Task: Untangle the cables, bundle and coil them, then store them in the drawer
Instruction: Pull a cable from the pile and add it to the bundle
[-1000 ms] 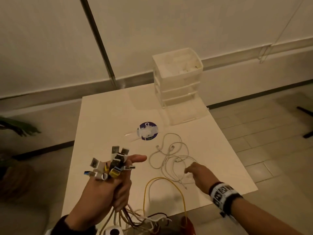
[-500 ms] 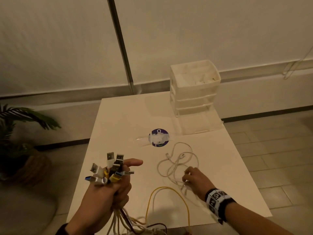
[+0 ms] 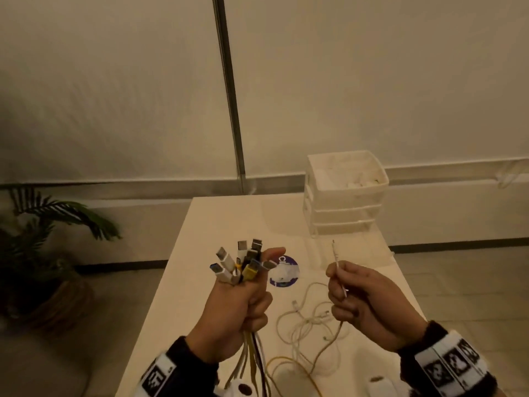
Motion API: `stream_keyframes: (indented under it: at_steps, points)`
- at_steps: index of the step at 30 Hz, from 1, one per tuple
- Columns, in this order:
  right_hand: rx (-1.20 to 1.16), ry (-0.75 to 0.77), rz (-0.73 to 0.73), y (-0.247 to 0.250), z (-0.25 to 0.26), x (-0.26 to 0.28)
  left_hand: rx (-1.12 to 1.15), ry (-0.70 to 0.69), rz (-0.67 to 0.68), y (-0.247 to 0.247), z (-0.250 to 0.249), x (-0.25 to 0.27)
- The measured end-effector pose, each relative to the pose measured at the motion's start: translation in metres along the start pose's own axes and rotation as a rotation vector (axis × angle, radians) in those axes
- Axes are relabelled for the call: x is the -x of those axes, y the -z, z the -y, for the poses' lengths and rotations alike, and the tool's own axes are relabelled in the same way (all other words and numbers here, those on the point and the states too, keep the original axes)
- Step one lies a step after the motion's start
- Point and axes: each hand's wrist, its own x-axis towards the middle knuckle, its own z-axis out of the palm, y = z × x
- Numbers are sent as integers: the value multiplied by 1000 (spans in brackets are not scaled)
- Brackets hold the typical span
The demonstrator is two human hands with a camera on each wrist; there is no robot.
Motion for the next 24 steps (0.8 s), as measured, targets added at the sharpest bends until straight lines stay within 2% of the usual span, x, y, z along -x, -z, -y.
stream_keyframes:
  at_steps: [2,4,8,11,14,17,24]
  points:
    - [11,24,63,-31,3,8,70,15,13,-6,-3,-5]
    - [124,70,73,-57,0,13,156,37,61,-9,-7,-7]
    - [436,231,-14,-85,-9,14,255,74,182,-6,-6,-10]
    - [442,279,-51,-92,-14,10,301,69,216,-3,-4,-12]
    - [475,326,-77,-95,-17,4,267,46,182,-1,-2,-13]
    - [543,364,-78,-91,-19,-2,136,-3,109,0,0,-15]
    - [901,475,-82,-80,-21,-14,-85,-105,-123,-5,-1,-21]
